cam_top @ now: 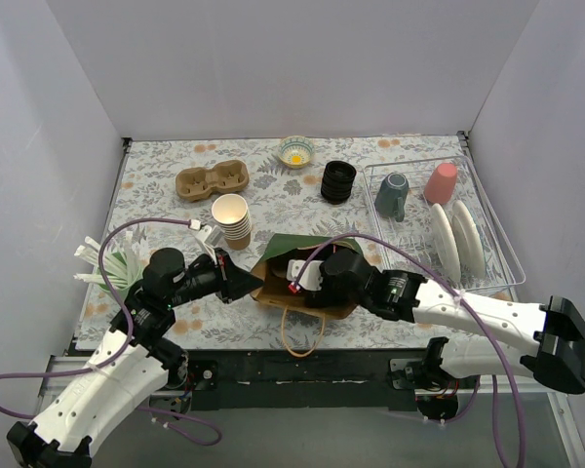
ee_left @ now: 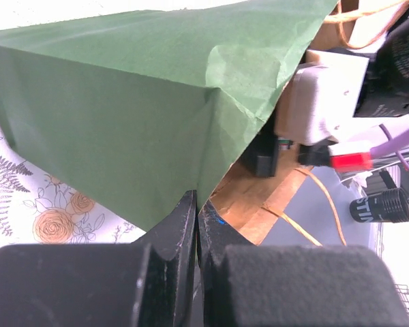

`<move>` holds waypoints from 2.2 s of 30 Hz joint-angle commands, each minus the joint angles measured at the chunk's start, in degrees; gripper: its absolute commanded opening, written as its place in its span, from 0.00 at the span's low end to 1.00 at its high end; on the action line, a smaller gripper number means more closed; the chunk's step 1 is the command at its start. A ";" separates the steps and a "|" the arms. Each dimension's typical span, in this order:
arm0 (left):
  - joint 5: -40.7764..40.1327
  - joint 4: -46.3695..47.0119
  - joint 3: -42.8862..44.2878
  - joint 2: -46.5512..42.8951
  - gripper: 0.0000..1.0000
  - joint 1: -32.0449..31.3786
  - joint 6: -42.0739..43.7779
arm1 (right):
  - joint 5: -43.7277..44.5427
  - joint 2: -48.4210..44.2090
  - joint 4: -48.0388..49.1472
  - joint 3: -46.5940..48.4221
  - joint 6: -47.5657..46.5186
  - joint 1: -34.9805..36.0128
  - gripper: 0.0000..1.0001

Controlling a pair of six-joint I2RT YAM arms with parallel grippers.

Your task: Pack the takeout coffee

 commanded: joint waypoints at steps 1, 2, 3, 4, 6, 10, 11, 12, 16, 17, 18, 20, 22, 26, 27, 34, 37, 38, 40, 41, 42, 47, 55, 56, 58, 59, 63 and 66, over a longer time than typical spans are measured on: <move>0.53 -3.10 3.58 0.31 0.00 -0.17 -0.40 | -3.65 -3.14 -3.46 4.70 1.29 -0.13 0.98; 0.44 -3.46 4.19 0.40 0.00 -0.17 -0.49 | -4.96 -3.40 -4.25 5.40 1.99 -0.13 0.99; 0.35 -4.07 4.46 0.40 0.00 -0.17 -0.57 | -5.58 -3.58 -5.39 5.75 2.08 -0.13 0.99; 0.18 -4.42 4.81 0.48 0.00 -0.17 -0.84 | -5.94 -3.84 -5.75 6.28 2.08 -0.04 0.99; 0.17 -5.39 5.42 0.75 0.00 -0.17 -0.92 | -5.59 -4.54 -6.11 6.64 2.52 -0.04 0.99; -0.26 -6.45 6.30 1.10 0.00 -0.17 -1.19 | -5.59 -4.99 -6.37 7.16 3.31 -0.04 0.97; -0.35 -6.97 6.57 1.27 0.00 -0.17 -1.02 | -5.59 -4.98 -6.54 7.16 3.49 -0.13 0.95; -0.44 -7.24 7.09 1.36 0.00 -0.17 -0.84 | -5.59 -4.90 -6.81 7.16 3.58 -0.04 0.95; -0.62 -8.12 7.71 1.71 0.00 -0.17 -0.31 | -4.71 -4.81 -6.81 6.46 4.45 -0.04 0.92; -0.70 -8.47 7.71 1.63 0.00 -0.17 -0.05 | -4.45 -4.98 -6.37 6.11 4.54 -0.04 0.91; -0.79 -8.56 7.54 1.37 0.00 -0.17 0.04 | -4.27 -5.07 -6.11 6.02 4.72 -0.04 0.90; -0.88 -8.91 7.27 1.19 0.00 -0.17 0.39 | -2.96 -4.72 -6.28 5.67 5.07 0.05 0.84; -0.79 -8.91 6.84 0.58 0.00 -0.17 0.30 | -2.08 -4.28 -7.07 5.41 5.59 -0.13 0.79; -0.27 -8.29 6.13 -0.57 0.00 -0.17 0.13 | -0.50 -5.69 -5.32 3.30 6.91 -0.13 0.72; -0.35 -8.21 5.95 -0.74 0.00 -0.17 0.04 | -0.06 -5.77 -5.23 2.34 7.09 -0.13 0.71; 0.79 -7.59 5.25 -1.54 0.00 -0.17 0.04 | 1.27 -4.20 -5.67 1.71 9.37 -0.13 0.59; 0.88 -7.15 4.64 -2.06 0.00 -0.17 0.13 | 0.56 -3.67 -5.93 2.33 10.17 -0.13 0.53; 0.96 -6.98 4.55 -2.41 0.00 -0.17 0.04 | 0.48 -3.49 -5.93 2.42 10.26 -0.13 0.48; 1.14 -6.28 3.85 -2.68 0.00 -0.17 -0.05 | 0.56 -3.32 -6.19 2.94 10.69 -0.13 0.44; 0.88 -6.10 3.58 -2.77 0.00 -0.17 -0.13 | 0.48 -3.23 -6.28 3.29 10.96 -0.04 0.42; 0.53 -5.92 3.06 -2.68 0.00 -0.26 -0.31 | 0.13 -3.31 -6.37 3.56 11.22 -0.13 0.41; -0.18 -4.69 2.44 -2.07 0.00 -0.17 -0.05 | -0.84 -3.49 -7.34 6.10 11.66 -0.13 0.41; -1.23 -4.25 2.70 -0.84 0.00 -0.17 0.39 | -3.65 -5.25 -9.09 7.87 12.28 -0.13 0.45; -1.23 -4.25 2.70 -0.83 0.00 -0.17 0.31 | -4.27 -5.51 -9.18 8.04 12.28 -0.04 0.45; -1.23 -4.16 2.79 -0.57 0.00 -0.17 0.31 | -6.55 -6.21 -9.27 8.48 12.28 -0.04 0.42; -1.23 -4.25 2.70 -0.48 0.00 -0.17 0.30 | -7.08 -6.48 -9.18 8.57 12.28 -0.04 0.41; -1.32 -4.25 2.79 -0.48 0.00 -0.17 0.39 | -9.97 -6.57 -9.27 9.36 11.93 -0.04 0.26; -1.41 -4.25 2.96 -0.40 0.00 -0.17 0.39 | -11.82 -5.61 -9.01 9.36 11.66 -0.04 0.15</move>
